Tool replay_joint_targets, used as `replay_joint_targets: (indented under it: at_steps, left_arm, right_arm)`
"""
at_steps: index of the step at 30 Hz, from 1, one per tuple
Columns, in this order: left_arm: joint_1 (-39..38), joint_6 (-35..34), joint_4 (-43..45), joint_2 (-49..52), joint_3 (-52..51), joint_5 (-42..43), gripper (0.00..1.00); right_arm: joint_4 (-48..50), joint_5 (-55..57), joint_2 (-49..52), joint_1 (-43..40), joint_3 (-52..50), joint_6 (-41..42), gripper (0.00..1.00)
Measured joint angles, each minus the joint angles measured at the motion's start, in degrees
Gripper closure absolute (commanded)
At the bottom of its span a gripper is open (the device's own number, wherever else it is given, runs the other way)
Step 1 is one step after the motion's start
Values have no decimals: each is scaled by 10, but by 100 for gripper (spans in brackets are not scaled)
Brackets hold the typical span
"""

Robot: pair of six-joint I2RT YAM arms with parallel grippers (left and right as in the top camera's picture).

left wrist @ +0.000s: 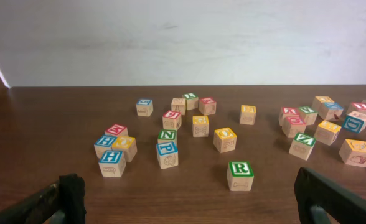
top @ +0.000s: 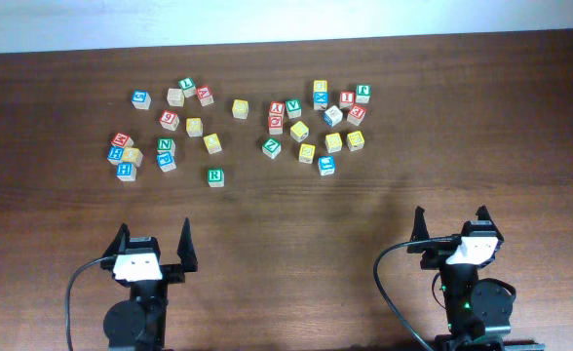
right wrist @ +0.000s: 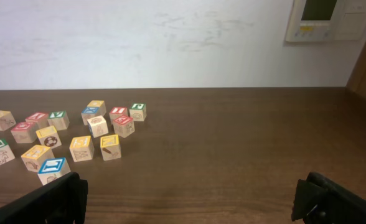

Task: Spell out RSS
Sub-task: 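Raise the left gripper from rest toward the blocks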

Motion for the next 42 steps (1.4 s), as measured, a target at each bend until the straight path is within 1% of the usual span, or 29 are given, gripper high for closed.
replay_joint_targets:
  at_steps: [34, 36, 41, 42]
  left_arm:
    - [0, 0, 0, 0, 0, 0, 1]
    - [0, -3, 1, 0, 0, 18, 1]
    - [0, -14, 37, 0, 0, 165, 1]
    - [0, -14, 41, 0, 0, 177, 1]
  right_arm:
    - [0, 0, 0, 0, 0, 0, 2]
    - [0, 0, 0, 0, 0, 0, 2]
    - [0, 0, 0, 0, 0, 0, 2]
    - [0, 0, 0, 0, 0, 0, 1]
